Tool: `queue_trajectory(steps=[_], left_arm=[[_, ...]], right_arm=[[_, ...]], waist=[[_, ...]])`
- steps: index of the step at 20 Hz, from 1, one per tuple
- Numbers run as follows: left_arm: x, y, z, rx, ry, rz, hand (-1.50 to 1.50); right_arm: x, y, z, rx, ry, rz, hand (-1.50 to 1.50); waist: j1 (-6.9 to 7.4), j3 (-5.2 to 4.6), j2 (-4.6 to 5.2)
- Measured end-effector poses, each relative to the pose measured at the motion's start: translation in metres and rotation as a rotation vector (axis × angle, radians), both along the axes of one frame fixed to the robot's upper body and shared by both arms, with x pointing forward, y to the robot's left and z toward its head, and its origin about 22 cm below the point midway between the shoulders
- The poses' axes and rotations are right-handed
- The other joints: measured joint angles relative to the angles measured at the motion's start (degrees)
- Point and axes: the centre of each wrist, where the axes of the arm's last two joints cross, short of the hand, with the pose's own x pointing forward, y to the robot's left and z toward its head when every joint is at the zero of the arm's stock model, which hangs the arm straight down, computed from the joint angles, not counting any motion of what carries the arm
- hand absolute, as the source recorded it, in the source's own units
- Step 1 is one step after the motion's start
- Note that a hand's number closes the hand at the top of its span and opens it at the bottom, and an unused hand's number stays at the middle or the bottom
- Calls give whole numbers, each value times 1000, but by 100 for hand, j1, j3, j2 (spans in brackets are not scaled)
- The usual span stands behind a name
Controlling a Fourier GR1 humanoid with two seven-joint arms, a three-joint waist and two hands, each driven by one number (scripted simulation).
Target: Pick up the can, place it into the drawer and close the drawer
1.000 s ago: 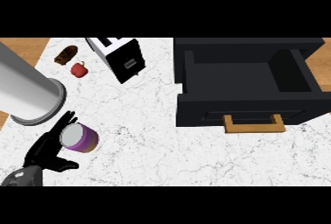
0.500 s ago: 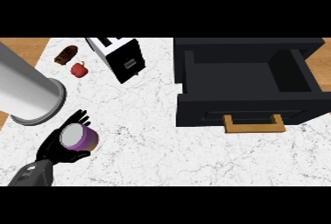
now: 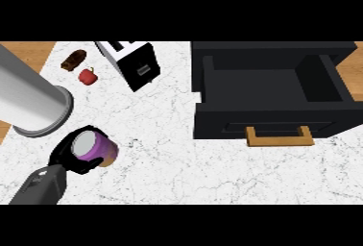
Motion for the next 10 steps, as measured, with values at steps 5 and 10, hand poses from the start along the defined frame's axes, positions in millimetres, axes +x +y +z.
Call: queue_trajectory(steps=[5, 10], left_arm=[[16, -17, 11, -41, -60, -53, 150], [29, -39, 22, -86, -129, 37, 150]], right_arm=[[-10, 0, -3, 1, 5, -6, -150], [-16, 5, -1, 1, 6, -18, -150]], waist=[[30, 7, -25], [78, 12, -45]])
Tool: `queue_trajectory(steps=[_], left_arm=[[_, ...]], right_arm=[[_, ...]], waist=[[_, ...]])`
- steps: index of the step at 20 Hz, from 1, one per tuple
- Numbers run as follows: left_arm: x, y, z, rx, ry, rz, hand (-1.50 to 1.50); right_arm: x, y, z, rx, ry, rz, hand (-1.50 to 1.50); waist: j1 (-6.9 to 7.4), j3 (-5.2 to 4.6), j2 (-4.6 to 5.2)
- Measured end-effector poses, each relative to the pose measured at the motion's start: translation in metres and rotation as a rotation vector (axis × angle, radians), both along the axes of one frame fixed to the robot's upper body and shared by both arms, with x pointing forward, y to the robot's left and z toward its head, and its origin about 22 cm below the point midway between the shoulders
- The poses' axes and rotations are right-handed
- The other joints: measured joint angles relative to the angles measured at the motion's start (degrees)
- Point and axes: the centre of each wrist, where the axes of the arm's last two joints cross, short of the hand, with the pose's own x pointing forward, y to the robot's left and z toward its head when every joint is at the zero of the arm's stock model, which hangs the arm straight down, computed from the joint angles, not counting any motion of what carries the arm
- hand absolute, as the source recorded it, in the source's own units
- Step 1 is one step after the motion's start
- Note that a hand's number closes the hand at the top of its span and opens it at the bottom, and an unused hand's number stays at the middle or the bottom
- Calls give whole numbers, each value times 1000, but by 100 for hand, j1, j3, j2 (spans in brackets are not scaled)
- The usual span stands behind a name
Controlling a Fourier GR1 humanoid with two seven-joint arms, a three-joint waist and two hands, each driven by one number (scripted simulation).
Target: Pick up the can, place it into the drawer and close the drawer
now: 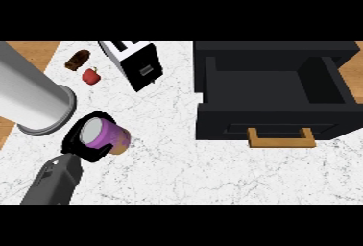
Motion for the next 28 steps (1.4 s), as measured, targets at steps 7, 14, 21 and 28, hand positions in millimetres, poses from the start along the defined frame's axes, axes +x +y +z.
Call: queue_trajectory(steps=[7, 14, 21, 28], left_arm=[[19, -58, 23, -17, -60, 246, 150], [31, -93, 89, 29, -137, 289, 150], [37, -128, 160, 60, -180, 293, 150], [40, -167, 209, 83, -215, 291, 150]], right_arm=[[-2, 1, 0, 6, -3, -13, -150], [-1, 3, 3, 3, -3, -8, -150], [1, 9, 6, 12, -8, -6, -150], [-1, 9, 8, 16, -5, -9, -150]], waist=[[33, 4, -19], [17, 1, -12], [-26, -3, 12], [-72, -5, 24]])
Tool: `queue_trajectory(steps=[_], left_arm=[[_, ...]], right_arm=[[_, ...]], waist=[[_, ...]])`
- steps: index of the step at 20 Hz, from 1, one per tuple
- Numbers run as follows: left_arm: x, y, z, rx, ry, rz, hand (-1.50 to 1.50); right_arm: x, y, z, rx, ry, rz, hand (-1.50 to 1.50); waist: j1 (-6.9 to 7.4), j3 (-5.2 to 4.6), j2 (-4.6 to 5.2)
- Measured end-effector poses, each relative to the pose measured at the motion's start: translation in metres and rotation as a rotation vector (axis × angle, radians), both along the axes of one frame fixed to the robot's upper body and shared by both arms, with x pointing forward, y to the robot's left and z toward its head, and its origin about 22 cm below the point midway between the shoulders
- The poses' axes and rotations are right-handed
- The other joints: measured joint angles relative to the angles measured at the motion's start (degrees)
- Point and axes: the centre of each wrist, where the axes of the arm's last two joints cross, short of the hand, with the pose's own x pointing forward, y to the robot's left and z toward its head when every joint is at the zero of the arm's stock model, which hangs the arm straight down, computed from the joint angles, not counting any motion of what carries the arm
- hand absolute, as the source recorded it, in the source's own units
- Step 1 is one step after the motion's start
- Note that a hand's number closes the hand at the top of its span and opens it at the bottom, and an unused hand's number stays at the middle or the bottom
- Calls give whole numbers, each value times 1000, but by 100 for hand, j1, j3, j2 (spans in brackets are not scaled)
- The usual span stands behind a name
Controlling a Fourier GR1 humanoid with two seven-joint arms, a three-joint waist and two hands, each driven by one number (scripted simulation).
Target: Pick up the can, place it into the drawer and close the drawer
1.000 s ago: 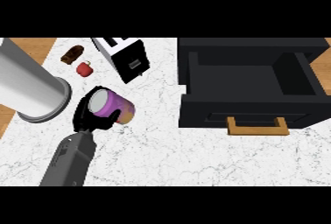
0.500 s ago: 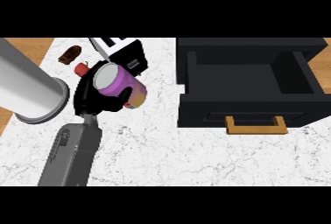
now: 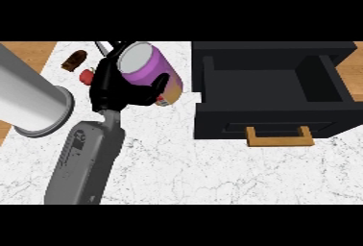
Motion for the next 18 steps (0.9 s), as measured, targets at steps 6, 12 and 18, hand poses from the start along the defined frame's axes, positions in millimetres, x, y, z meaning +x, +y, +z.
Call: queue_trajectory(steps=[6, 12, 18], left_arm=[[16, -28, 30, 18, -6, -9, 150], [32, -61, 53, 34, -15, -16, 150], [47, -88, 74, 45, -16, -10, 150]], right_arm=[[4, -1, 0, 4, -8, 7, -150], [17, 0, -2, 8, -11, 12, -150], [17, 2, -4, 10, -18, 15, -150]], waist=[[-17, -1, 12], [-42, 0, 22], [-77, 0, 27]])
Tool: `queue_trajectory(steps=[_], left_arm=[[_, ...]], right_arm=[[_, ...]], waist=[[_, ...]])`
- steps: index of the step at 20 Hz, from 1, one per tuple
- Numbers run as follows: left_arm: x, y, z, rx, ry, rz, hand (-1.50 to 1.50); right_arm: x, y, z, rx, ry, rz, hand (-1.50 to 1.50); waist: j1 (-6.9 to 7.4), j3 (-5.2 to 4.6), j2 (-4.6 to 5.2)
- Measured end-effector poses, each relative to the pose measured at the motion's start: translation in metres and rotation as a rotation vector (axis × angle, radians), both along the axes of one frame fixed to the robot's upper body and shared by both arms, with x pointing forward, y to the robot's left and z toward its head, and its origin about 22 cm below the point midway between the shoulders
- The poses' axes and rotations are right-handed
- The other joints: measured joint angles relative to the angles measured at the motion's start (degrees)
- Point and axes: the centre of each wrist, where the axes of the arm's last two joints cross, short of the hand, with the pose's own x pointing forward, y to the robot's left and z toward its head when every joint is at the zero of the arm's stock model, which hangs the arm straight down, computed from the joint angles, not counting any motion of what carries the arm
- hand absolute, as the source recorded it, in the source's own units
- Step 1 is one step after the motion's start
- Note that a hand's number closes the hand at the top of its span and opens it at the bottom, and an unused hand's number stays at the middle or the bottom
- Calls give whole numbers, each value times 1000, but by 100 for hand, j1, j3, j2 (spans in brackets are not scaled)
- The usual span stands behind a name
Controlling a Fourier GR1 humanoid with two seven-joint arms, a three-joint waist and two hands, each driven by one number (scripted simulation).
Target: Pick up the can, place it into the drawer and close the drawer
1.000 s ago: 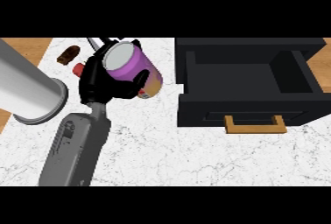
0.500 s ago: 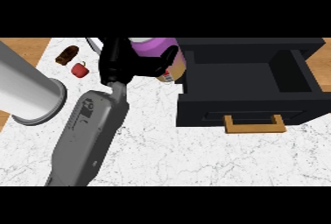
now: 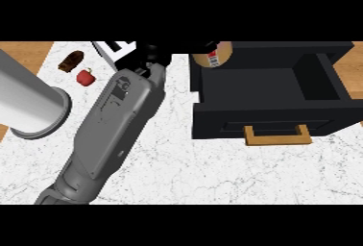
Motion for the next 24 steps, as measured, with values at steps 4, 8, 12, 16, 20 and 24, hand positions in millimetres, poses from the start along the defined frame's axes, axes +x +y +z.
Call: queue_trajectory(steps=[4, 8, 12, 16, 20, 24], left_arm=[[9, -16, 8, 19, 2, -4, 150], [9, -34, 12, 32, 12, -11, 150], [13, -48, 20, 40, 16, -8, 150], [16, -56, 20, 45, 26, -13, 150], [21, -62, 20, 58, 37, -13, 150], [20, -71, 19, 80, 50, 6, 150]], right_arm=[[1, -3, -1, 6, -1, 4, -150], [2, -1, -3, 1, -3, 15, -150], [3, 3, 1, 4, -10, 18, -150], [8, 0, 0, 3, -9, 18, -150], [10, -1, 4, -6, -16, 23, -150], [13, 6, 7, -1, -18, 31, -150]], waist=[[-27, 1, 6], [-66, 2, 10], [-107, 3, 18], [-120, 3, 27], [-174, 5, 40], [-218, 5, 45]])
